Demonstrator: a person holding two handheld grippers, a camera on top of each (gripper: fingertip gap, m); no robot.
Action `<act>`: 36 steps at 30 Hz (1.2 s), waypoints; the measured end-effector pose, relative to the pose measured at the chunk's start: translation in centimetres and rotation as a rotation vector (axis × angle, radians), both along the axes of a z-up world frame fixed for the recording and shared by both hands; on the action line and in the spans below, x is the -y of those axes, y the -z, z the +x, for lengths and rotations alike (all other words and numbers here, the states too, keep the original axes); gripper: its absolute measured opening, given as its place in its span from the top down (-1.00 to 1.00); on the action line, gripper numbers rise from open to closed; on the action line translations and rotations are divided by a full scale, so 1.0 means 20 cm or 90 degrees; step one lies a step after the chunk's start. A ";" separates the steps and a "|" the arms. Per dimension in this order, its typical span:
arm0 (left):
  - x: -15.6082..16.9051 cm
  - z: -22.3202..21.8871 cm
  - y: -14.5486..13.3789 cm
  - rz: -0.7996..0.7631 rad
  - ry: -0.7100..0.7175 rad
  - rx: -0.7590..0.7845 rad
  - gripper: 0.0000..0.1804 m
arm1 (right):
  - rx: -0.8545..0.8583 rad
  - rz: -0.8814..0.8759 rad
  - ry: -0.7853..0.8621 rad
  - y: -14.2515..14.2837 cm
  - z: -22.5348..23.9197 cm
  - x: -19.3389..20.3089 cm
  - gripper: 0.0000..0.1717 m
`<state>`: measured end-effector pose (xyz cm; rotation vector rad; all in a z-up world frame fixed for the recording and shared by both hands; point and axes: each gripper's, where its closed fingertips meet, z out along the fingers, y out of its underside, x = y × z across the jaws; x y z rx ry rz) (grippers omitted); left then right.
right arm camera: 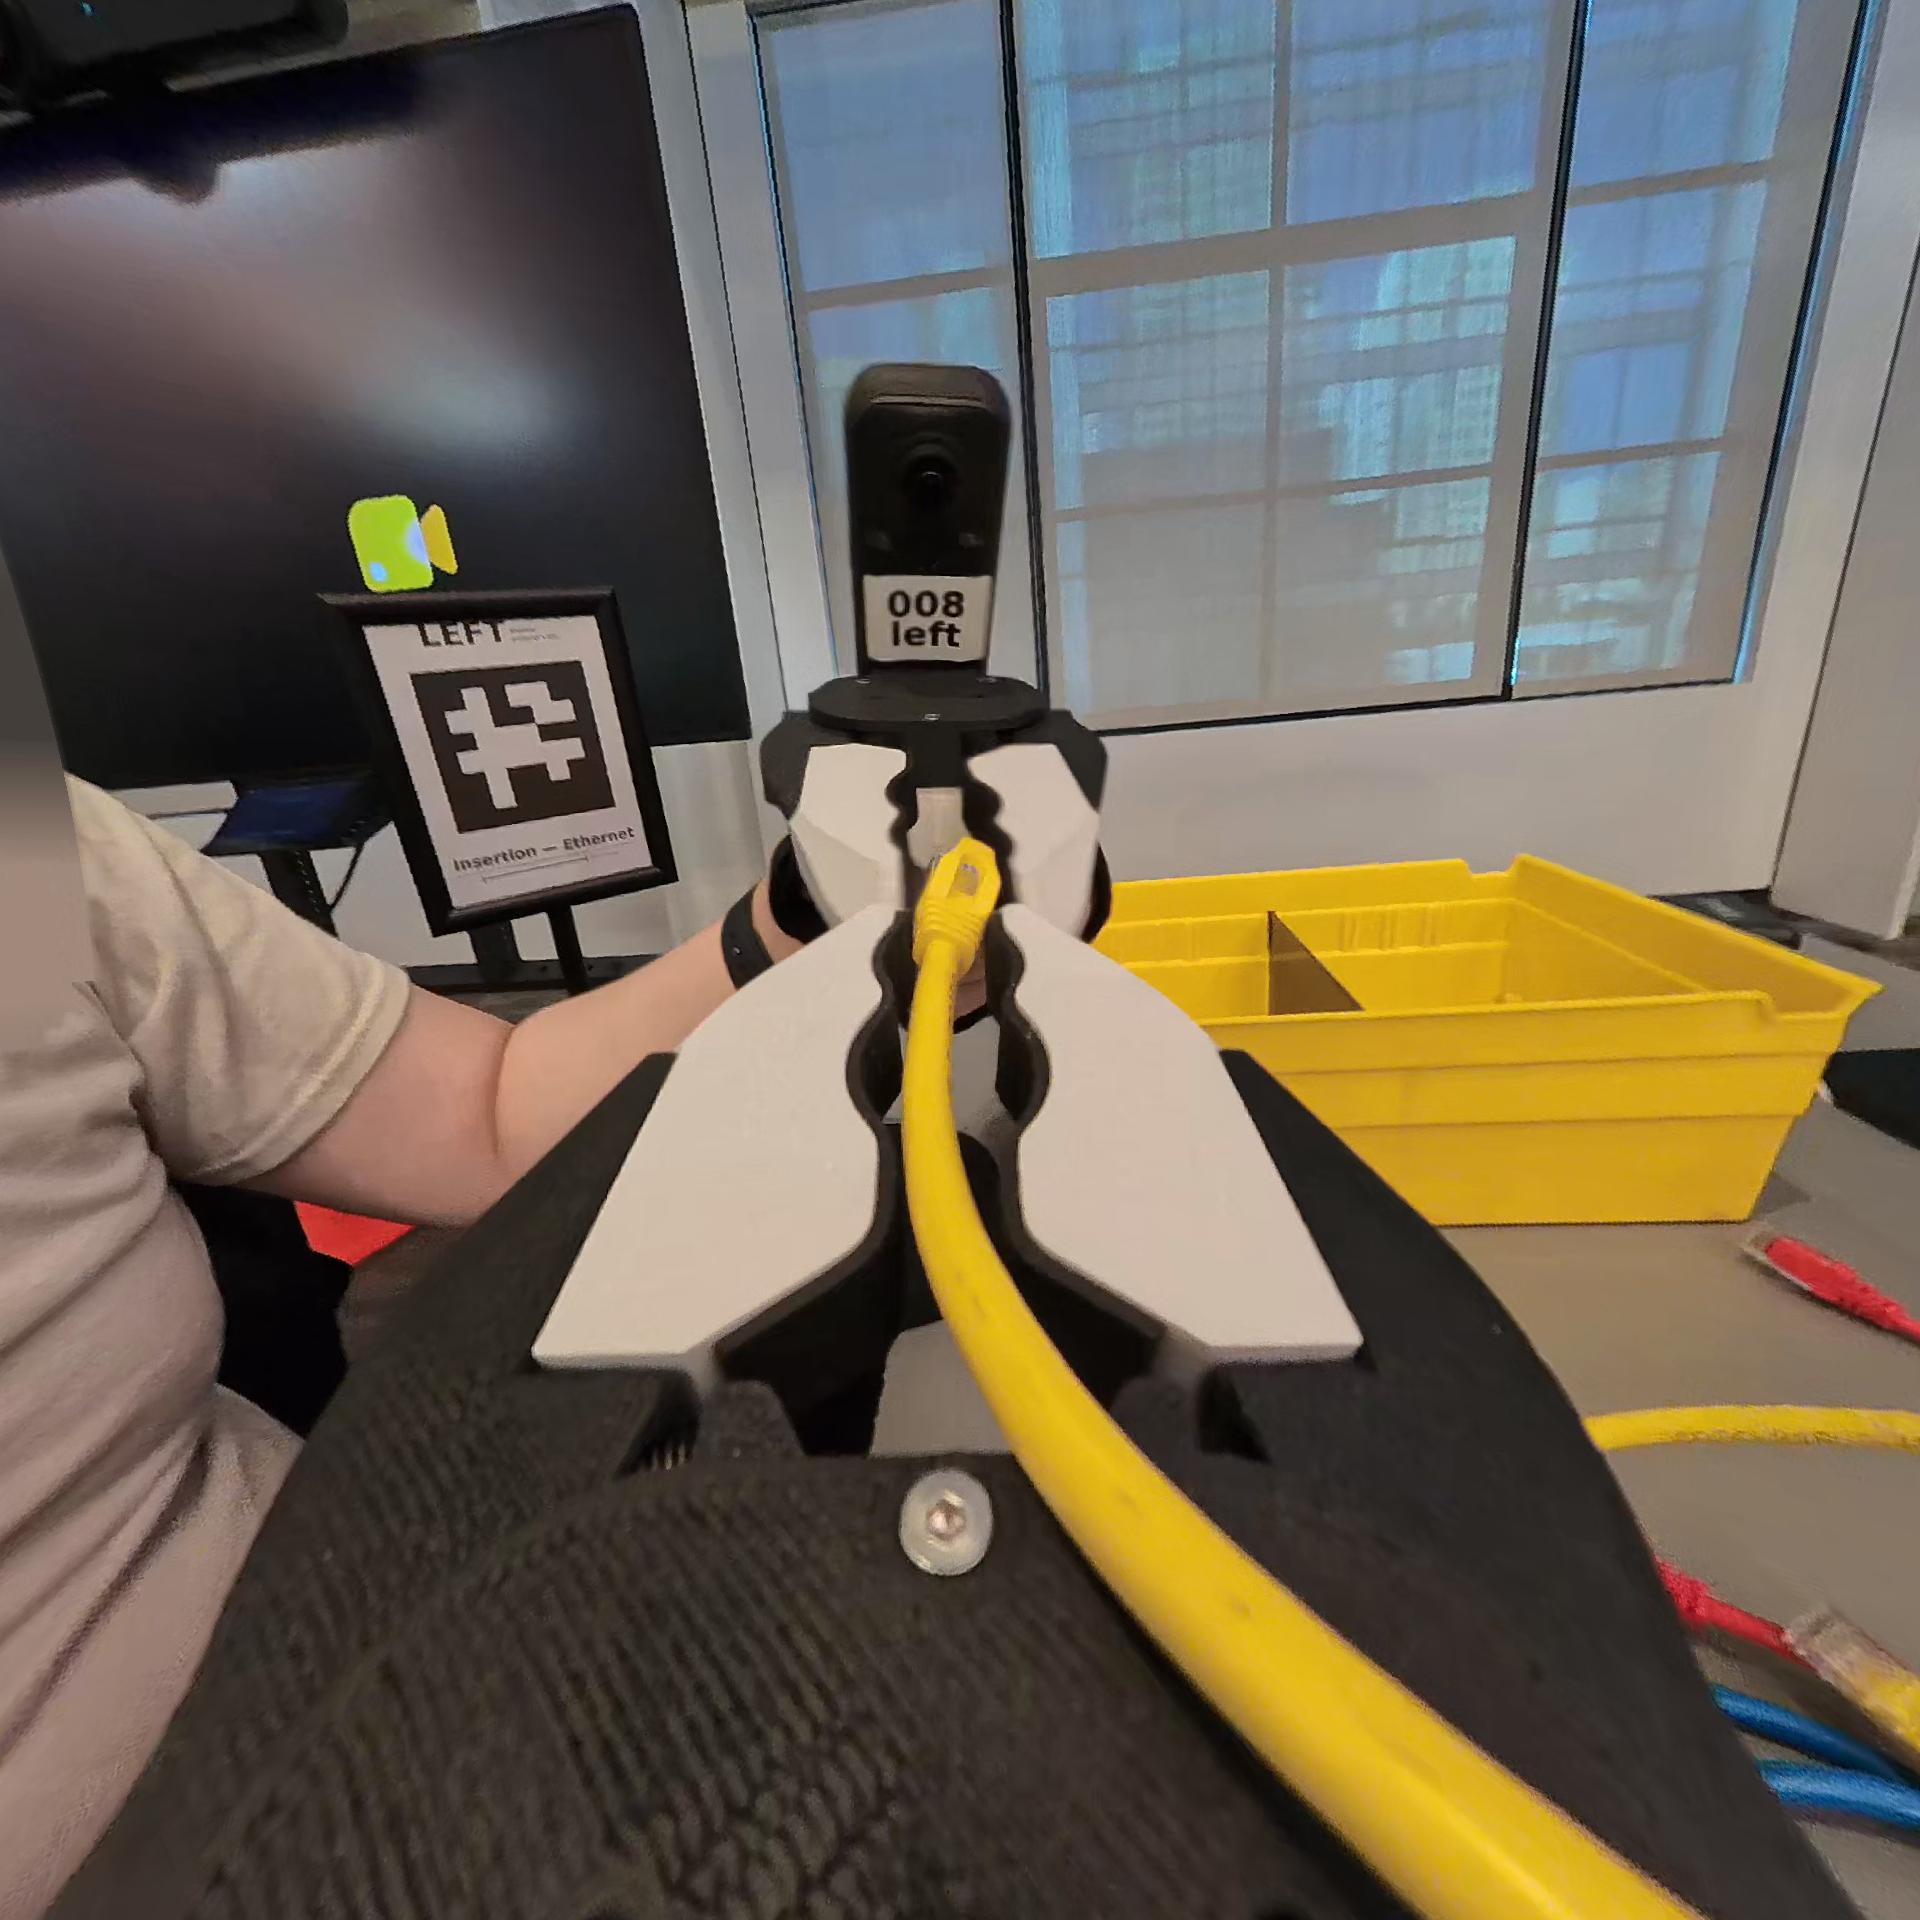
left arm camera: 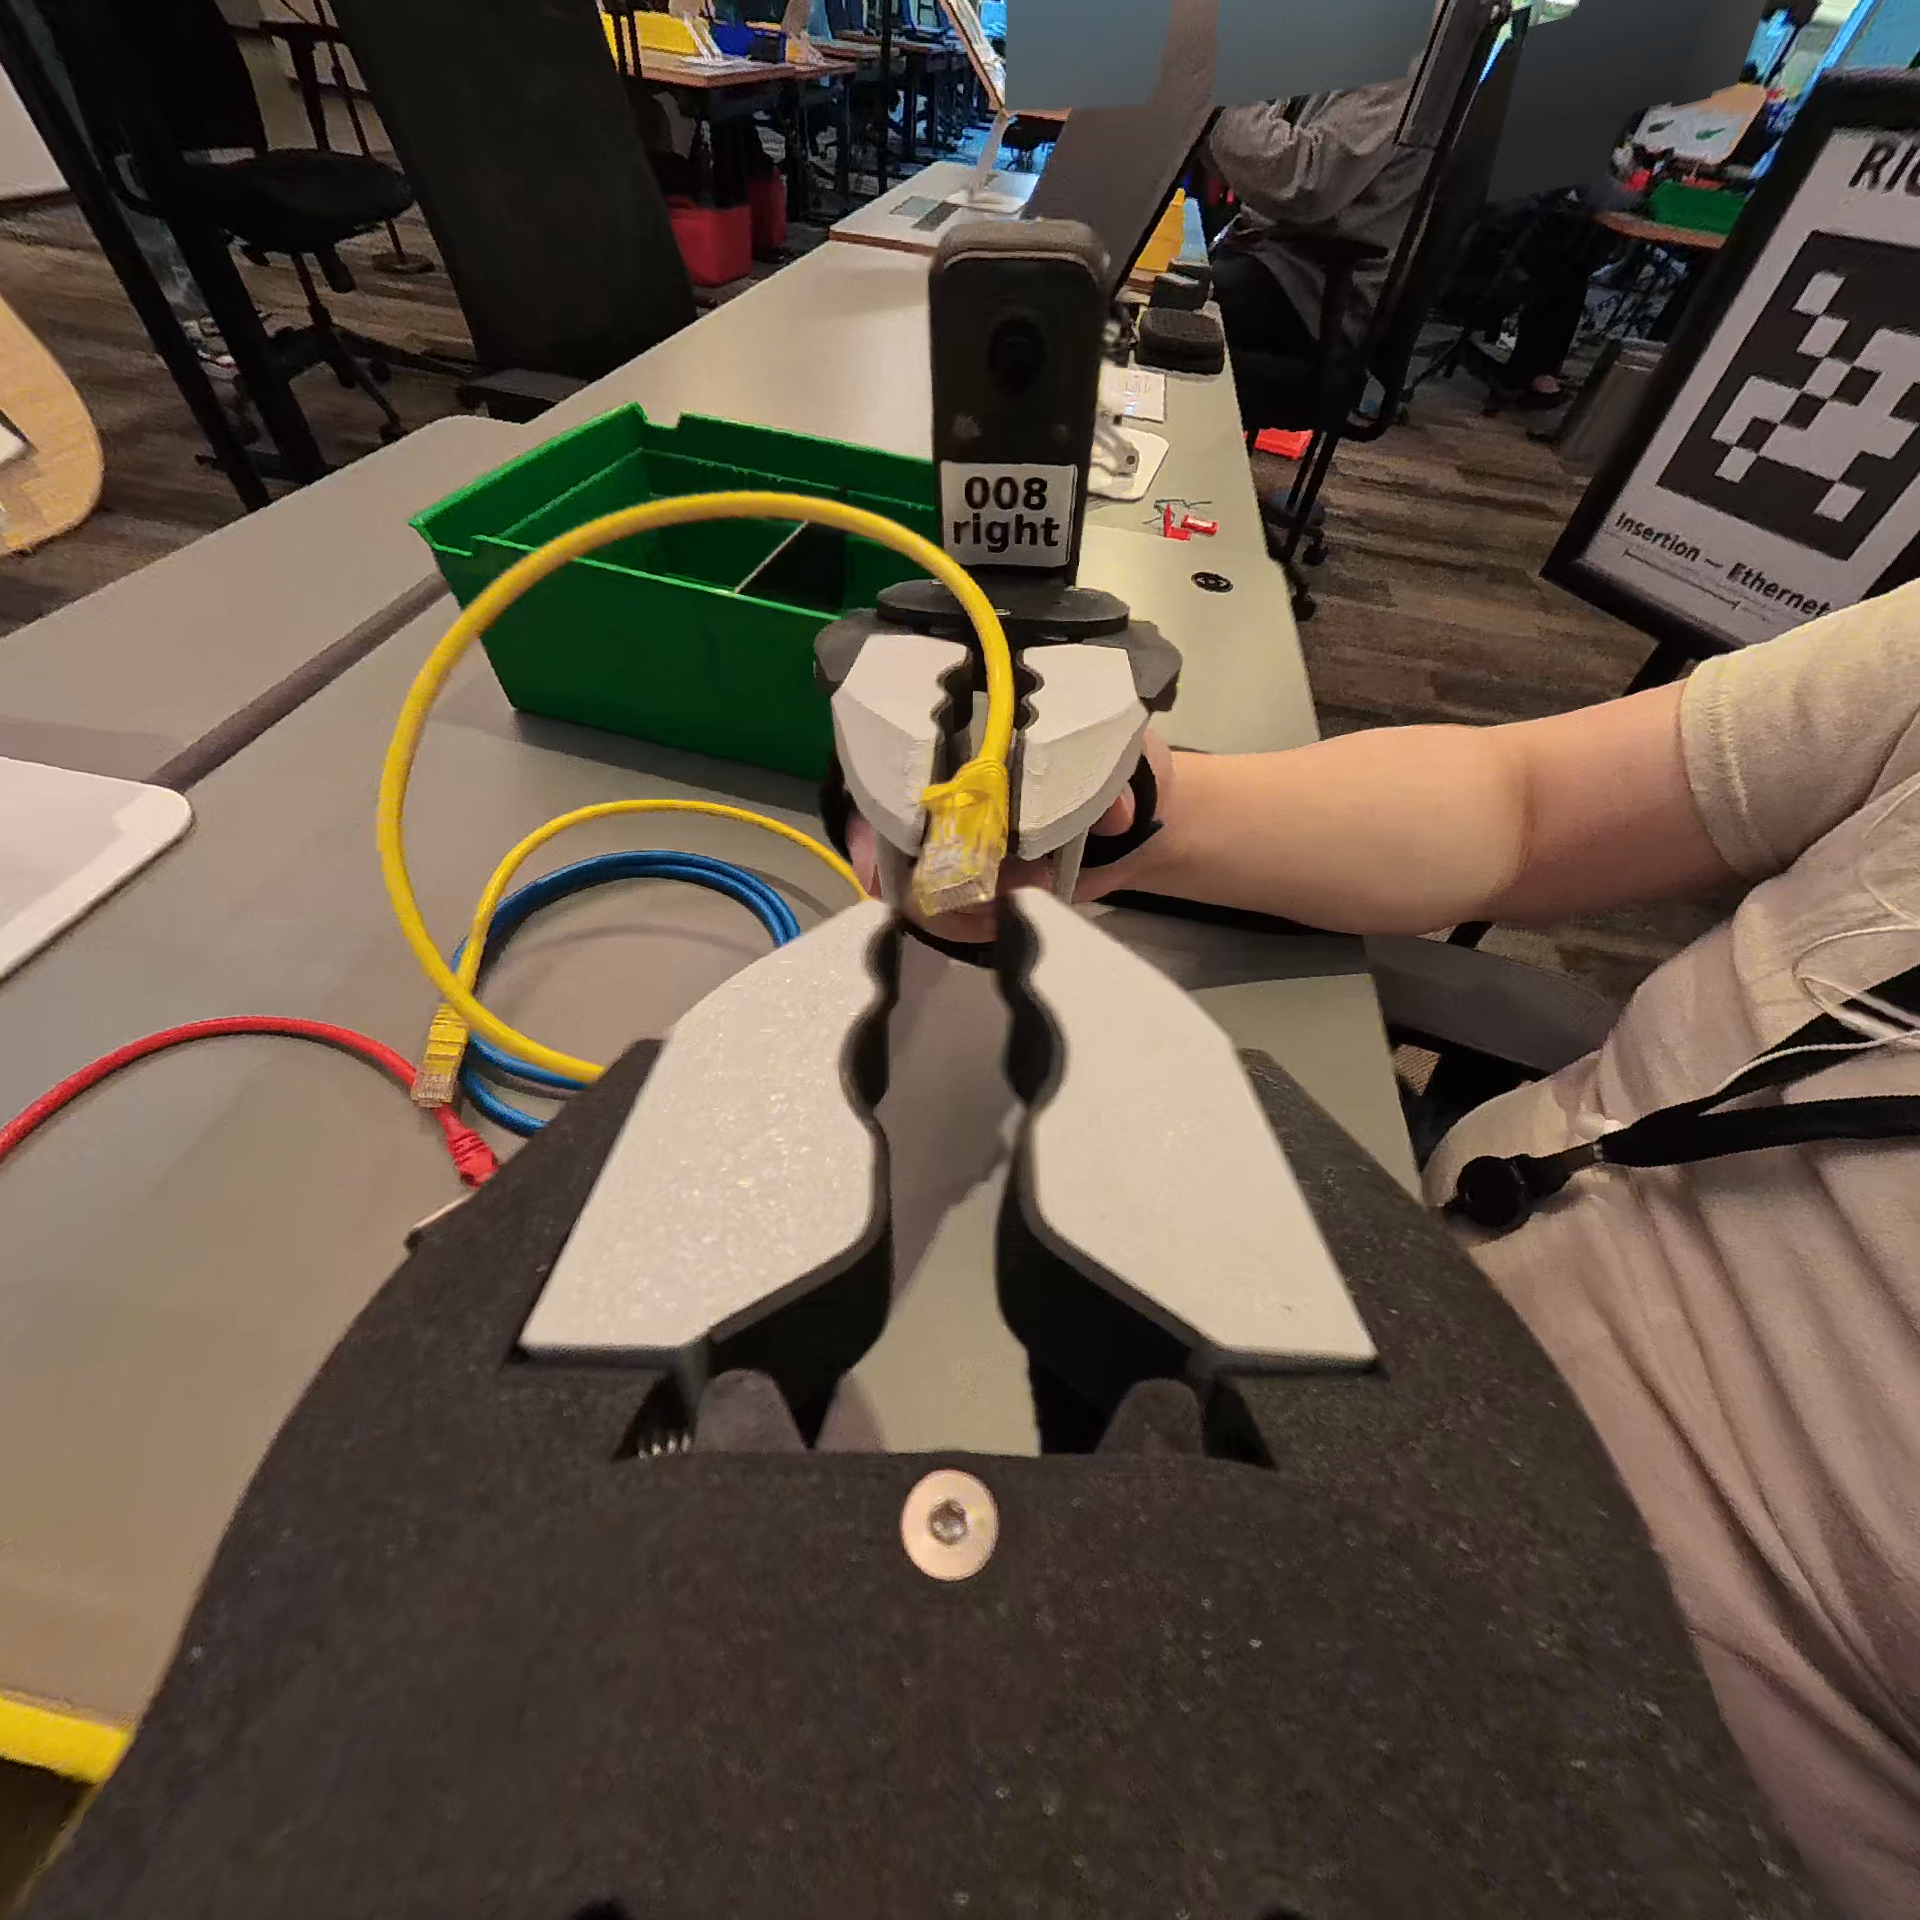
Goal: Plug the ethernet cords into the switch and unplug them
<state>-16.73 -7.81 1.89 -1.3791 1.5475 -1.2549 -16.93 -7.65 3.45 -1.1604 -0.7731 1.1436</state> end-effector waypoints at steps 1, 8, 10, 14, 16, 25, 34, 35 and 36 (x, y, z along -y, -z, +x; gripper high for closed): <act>0.01 0.00 0.00 -0.022 0.006 -0.001 0.63 | 0.011 0.016 0.007 0.00 0.00 0.00 0.84; 0.05 0.00 -0.04 -0.110 0.067 0.049 0.87 | 0.054 0.093 0.031 0.02 -0.02 0.03 0.84; 0.05 -0.01 -0.03 -0.069 0.058 0.044 0.87 | 0.058 0.089 0.023 0.02 -0.02 0.03 0.84; 0.06 -0.01 -0.02 -0.012 0.045 0.032 0.87 | 0.019 0.033 -0.021 0.01 -0.02 0.04 0.82; 0.05 -0.01 -0.02 0.009 0.035 0.029 0.87 | 0.013 0.011 -0.022 0.02 -0.02 0.03 0.83; 0.02 0.00 0.01 0.015 0.022 0.019 0.86 | 0.047 0.014 0.006 0.04 -0.02 0.01 0.85; -0.05 0.00 0.02 0.046 -0.056 -0.009 0.61 | 0.052 0.059 0.063 -0.03 0.05 0.00 0.85; -0.09 -0.01 0.03 0.054 -0.091 -0.022 0.58 | 0.039 0.073 0.087 -0.07 0.09 0.00 0.85; -0.12 -0.02 0.05 0.064 -0.125 -0.042 0.56 | 0.029 0.085 0.111 -0.10 0.14 0.00 0.85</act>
